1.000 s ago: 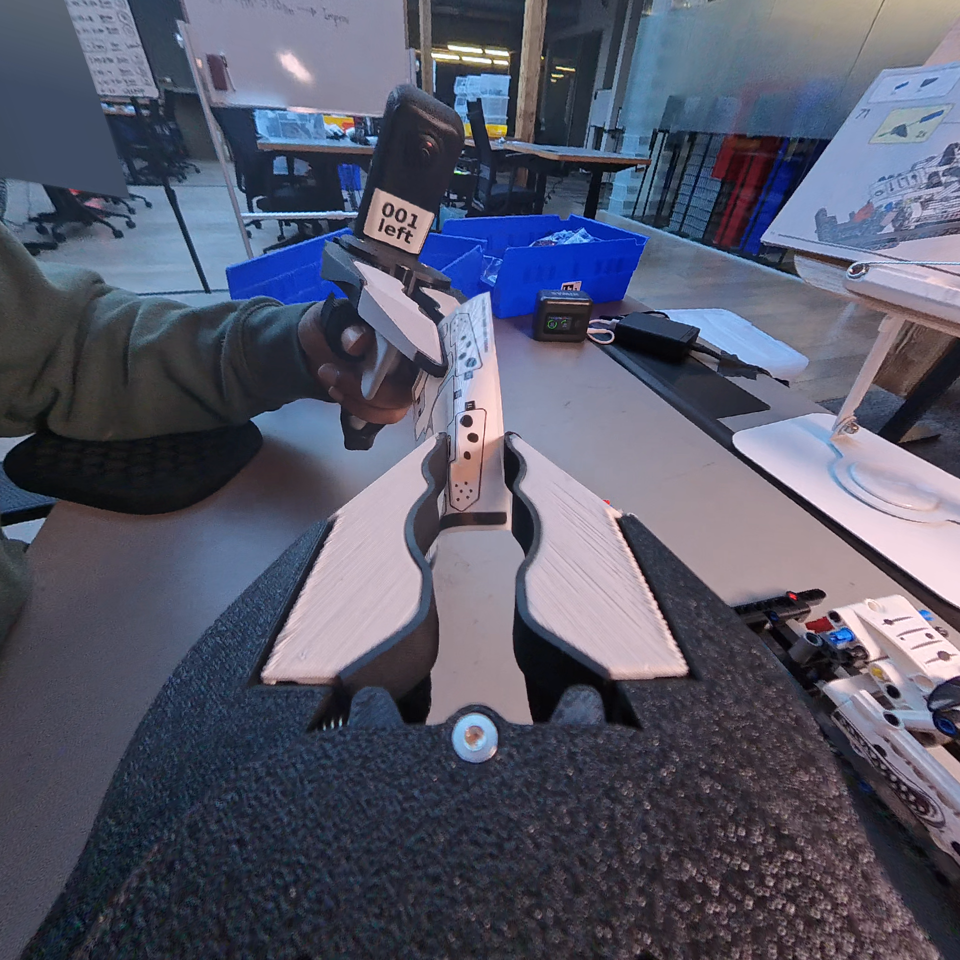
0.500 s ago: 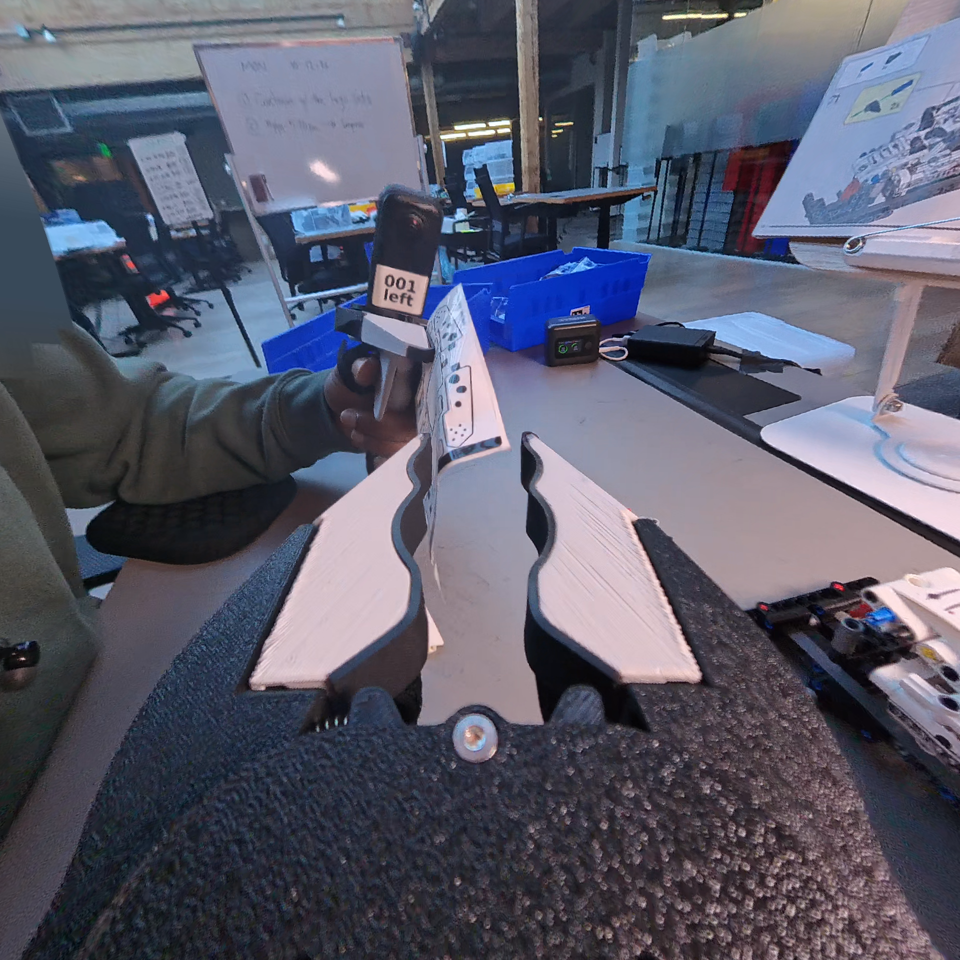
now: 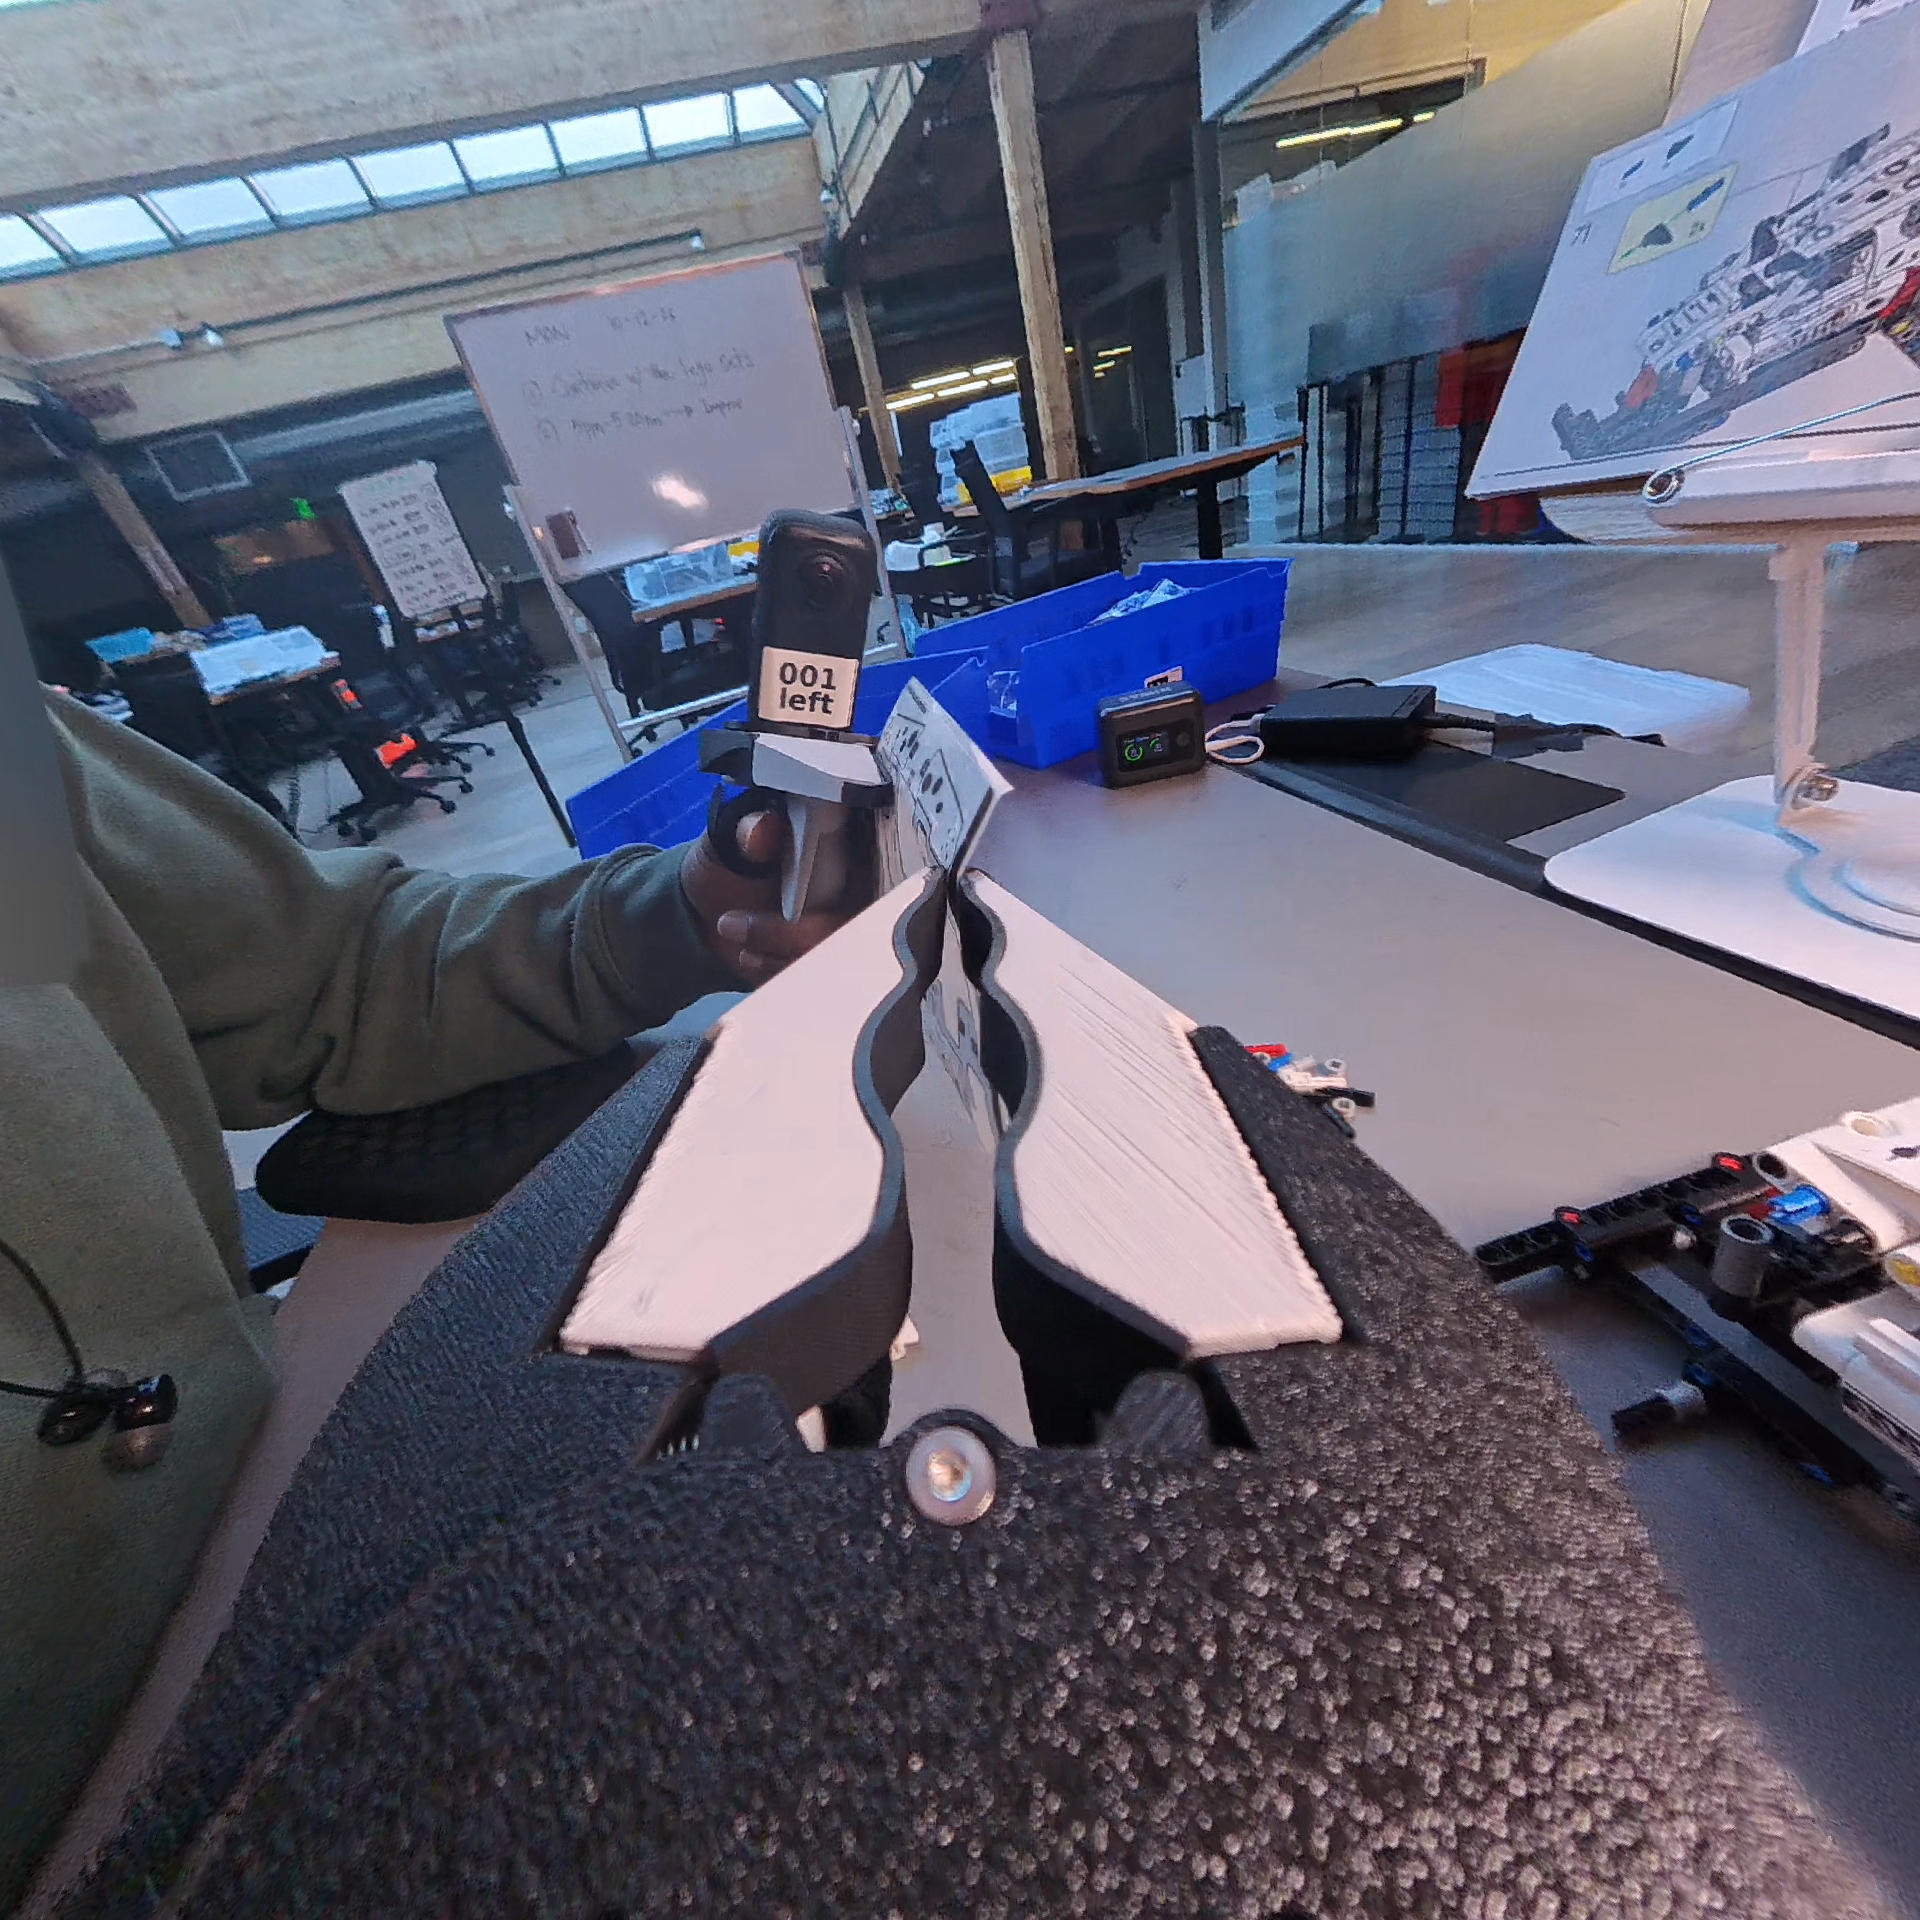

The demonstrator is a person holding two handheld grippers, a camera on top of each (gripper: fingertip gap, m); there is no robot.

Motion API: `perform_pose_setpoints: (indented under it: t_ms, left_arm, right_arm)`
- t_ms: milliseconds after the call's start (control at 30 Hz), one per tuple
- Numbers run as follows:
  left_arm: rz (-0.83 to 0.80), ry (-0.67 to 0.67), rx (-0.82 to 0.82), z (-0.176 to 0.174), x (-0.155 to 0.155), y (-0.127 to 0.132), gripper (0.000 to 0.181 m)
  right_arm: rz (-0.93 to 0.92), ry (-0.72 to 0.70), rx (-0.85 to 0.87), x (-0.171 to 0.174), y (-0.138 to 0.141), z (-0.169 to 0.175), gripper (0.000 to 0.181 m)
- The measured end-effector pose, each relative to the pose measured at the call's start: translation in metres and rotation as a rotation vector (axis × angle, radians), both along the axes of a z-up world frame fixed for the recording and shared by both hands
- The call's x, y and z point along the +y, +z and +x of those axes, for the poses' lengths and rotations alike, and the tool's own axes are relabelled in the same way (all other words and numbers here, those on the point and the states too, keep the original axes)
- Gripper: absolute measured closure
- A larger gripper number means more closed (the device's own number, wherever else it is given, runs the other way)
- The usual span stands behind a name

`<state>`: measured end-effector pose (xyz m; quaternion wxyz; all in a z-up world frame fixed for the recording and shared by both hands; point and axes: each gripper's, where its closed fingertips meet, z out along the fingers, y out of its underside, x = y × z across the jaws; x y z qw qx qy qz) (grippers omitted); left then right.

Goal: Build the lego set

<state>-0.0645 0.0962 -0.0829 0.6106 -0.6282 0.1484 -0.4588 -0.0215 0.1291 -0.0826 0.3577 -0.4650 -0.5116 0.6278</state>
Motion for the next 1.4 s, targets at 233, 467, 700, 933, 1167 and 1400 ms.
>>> perform_pose_setpoints:
  t_ms: [233, 467, 700, 933, 1167, 1400]
  left_arm:
    - [-0.002, 0.067, -0.029, -0.012, 0.004, 0.008, 0.181]
    - [-0.159, 0.026, 0.014, -0.007, 0.008, -0.010, 0.181]
    - [-0.244, -0.104, 0.075, 0.027, -0.001, -0.025, 0.181]
    - [-0.188, -0.124, 0.098, 0.031, -0.006, -0.020, 0.175]
    - [-0.089, -0.079, 0.221, 0.036, -0.008, -0.017, 0.176]
    - [0.013, -0.028, 0.309, 0.037, -0.010, -0.010, 0.181]
  right_arm:
    - [-0.039, 0.006, -0.143, 0.001, -0.024, -0.006, 0.178]
    - [0.628, -0.274, -0.055, 0.017, 0.004, -0.001, 0.147]
    - [0.850, -0.059, -0.170, -0.027, -0.042, -0.015, 0.155]
    - [0.622, 0.012, -0.128, -0.036, -0.037, -0.013, 0.172]
    - [0.546, 0.013, -0.079, -0.043, -0.024, -0.011, 0.174]
    - [0.505, 0.015, -0.029, -0.049, -0.013, -0.010, 0.174]
